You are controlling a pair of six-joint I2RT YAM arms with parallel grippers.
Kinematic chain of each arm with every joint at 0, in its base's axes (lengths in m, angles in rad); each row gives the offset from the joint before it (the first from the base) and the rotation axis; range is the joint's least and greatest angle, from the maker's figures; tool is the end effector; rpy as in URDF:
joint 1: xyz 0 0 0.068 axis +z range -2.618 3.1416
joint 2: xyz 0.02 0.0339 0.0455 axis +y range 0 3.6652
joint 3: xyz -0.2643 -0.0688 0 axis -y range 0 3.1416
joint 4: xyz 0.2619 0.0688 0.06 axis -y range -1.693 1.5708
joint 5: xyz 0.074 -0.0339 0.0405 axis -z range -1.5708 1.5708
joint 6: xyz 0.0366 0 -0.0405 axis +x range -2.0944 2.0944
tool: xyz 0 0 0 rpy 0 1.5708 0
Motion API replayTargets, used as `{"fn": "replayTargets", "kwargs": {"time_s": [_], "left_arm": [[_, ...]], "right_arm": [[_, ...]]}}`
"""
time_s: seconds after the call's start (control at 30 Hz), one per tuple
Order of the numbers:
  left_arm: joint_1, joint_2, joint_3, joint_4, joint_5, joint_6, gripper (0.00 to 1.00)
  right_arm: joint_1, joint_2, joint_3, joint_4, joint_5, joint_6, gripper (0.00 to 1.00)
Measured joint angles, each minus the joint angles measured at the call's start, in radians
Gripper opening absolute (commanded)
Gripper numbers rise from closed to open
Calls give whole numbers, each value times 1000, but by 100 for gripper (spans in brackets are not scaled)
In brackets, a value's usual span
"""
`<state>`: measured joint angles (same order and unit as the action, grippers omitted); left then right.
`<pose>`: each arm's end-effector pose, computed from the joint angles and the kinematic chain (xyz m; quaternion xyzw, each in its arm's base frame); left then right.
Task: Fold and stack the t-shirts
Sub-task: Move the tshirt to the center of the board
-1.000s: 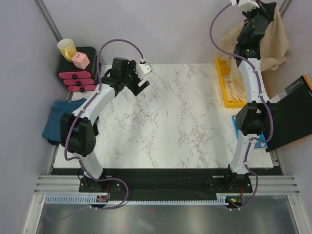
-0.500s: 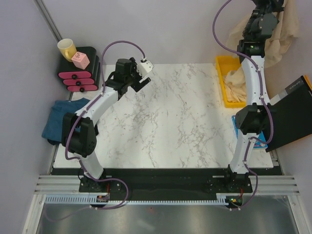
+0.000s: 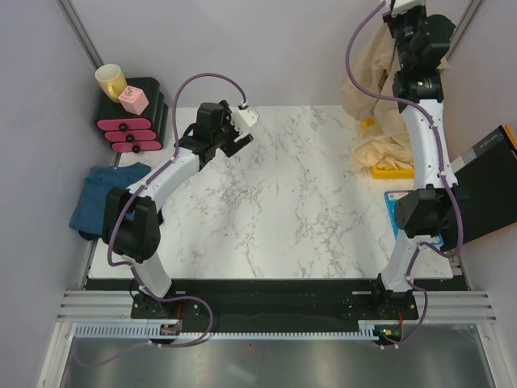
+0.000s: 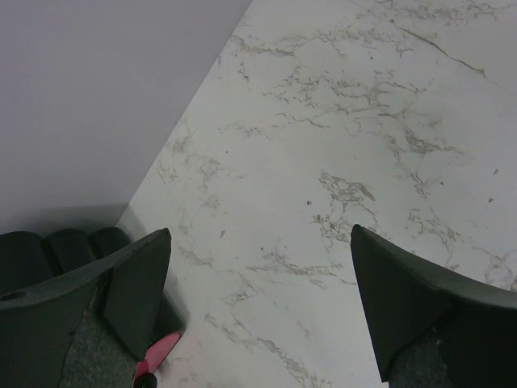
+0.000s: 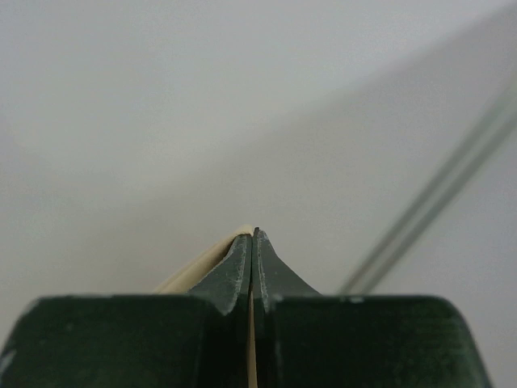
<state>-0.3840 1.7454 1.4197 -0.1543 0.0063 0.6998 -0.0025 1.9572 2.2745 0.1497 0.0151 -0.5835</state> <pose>0.3998 -0.1618 0.2958 0.4423 0.7316 0.0789 0.5127 0.4485 -0.0017 0.5468 -0.1440 0.5042 -0.2497 0.8141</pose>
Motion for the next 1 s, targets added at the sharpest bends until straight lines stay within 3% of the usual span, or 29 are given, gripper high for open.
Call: {"fn": "replayTargets", "kwargs": {"time_s": [0.3,0.6,0.83,1.0], "left_arm": [[2,23,-4,-1,-35,36,100],[8,59,-10,-6,-32,40,100],[18,60,-13,6,-56,34,100],[22,60,-25,17,-44,29,100]], "right_arm": [[183,-22,-13,-349,-312,136,0],[301,-64,5,-431,-449,142,0],[311,-241,-415,-436,-418,49,0],[311,-205,-623,-496,-389,10,0]]}}
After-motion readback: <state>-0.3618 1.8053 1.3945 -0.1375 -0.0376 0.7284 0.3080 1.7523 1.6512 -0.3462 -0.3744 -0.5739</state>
